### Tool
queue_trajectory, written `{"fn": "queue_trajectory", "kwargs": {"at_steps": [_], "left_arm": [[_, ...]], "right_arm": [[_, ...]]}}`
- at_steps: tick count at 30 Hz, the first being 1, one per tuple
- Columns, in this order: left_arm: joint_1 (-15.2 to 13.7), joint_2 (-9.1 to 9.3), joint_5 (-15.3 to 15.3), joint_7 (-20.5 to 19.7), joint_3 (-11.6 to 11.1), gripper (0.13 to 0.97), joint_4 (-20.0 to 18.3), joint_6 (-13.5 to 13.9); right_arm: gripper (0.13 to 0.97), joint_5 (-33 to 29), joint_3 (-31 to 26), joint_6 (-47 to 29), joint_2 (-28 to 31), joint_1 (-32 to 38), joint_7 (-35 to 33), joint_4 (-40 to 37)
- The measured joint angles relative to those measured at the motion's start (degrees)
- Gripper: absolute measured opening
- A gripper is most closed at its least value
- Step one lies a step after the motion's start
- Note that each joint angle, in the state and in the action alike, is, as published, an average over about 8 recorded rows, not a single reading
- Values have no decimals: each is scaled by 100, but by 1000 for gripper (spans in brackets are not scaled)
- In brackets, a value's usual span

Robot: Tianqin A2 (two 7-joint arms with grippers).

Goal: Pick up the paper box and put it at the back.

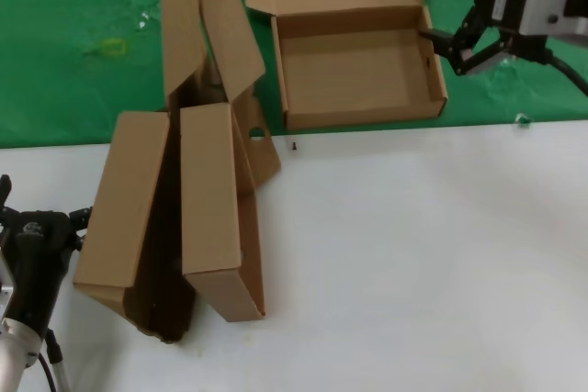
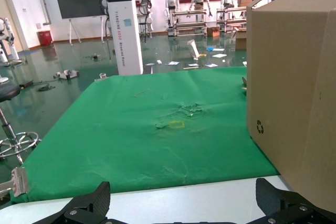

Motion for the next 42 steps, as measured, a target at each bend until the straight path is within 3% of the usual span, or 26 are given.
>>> {"fn": "queue_trajectory", "kwargs": {"at_steps": [13,42], "left_arm": [[0,0,0,0,0,966,0,0],[0,0,0,1,0,966,0,0]], "right_arm": [[966,257,61,334,-124,-250,-127,-128],[966,2151,510,2801,-1027,-2071,-1076,-1070]]}}
